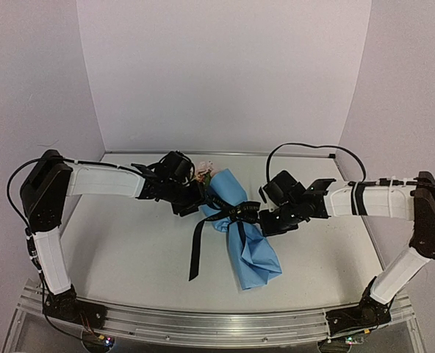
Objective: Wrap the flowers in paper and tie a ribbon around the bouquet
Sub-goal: Cross the half-tied ribbon over the folded bouquet.
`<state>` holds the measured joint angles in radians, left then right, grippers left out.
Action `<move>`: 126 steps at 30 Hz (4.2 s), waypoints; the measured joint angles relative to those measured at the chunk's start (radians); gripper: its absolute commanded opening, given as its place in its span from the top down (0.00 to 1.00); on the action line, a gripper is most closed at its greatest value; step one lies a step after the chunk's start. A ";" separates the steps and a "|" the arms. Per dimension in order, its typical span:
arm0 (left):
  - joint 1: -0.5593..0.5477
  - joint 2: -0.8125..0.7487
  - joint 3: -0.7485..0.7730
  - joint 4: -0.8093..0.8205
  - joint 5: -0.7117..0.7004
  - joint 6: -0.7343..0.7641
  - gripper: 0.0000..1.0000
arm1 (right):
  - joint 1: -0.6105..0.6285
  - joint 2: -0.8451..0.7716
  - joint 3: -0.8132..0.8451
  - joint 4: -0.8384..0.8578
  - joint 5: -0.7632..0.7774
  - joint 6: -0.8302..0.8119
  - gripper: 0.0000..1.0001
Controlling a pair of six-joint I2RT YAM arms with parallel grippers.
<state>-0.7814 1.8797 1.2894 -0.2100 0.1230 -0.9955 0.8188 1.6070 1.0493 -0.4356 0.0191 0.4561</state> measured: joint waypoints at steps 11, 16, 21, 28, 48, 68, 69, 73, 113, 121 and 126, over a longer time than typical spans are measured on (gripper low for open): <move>-0.014 0.015 0.088 -0.044 -0.022 0.023 0.44 | 0.000 -0.036 -0.047 -0.001 0.009 0.009 1.00; -0.028 0.050 0.147 -0.070 -0.027 0.037 0.45 | 0.000 -0.057 -0.067 -0.002 0.014 0.013 1.00; -0.047 0.072 0.171 -0.116 -0.053 0.049 0.44 | 0.000 -0.080 -0.086 -0.002 0.018 0.017 1.00; -0.060 0.072 0.171 -0.158 -0.076 0.052 0.42 | 0.000 -0.101 -0.110 -0.001 0.019 0.021 1.00; -0.096 0.113 0.216 -0.193 -0.093 0.018 0.53 | 0.000 -0.208 -0.218 0.014 0.026 0.037 1.00; -0.104 0.156 0.251 -0.212 -0.099 0.005 1.00 | 0.000 -0.231 -0.248 0.026 0.032 0.044 1.00; -0.104 0.156 0.251 -0.212 -0.100 0.005 1.00 | 0.000 -0.231 -0.248 0.027 0.034 0.044 1.00; -0.104 0.156 0.251 -0.218 -0.113 0.024 1.00 | 0.000 -0.231 -0.248 0.028 0.041 0.048 1.00; -0.106 0.156 0.255 -0.226 -0.090 0.194 1.00 | -0.160 -0.018 0.101 0.126 -0.117 -0.082 0.42; -0.106 0.156 0.255 -0.226 -0.073 0.210 1.00 | -0.243 0.062 0.123 0.167 -0.246 -0.149 0.48; -0.106 0.156 0.255 -0.226 -0.068 0.211 1.00 | -0.258 0.125 0.139 0.174 -0.274 -0.142 0.47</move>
<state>-0.8875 2.0361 1.5444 -0.4355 0.0548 -0.7849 0.5612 1.7318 1.1881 -0.2617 -0.2545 0.3141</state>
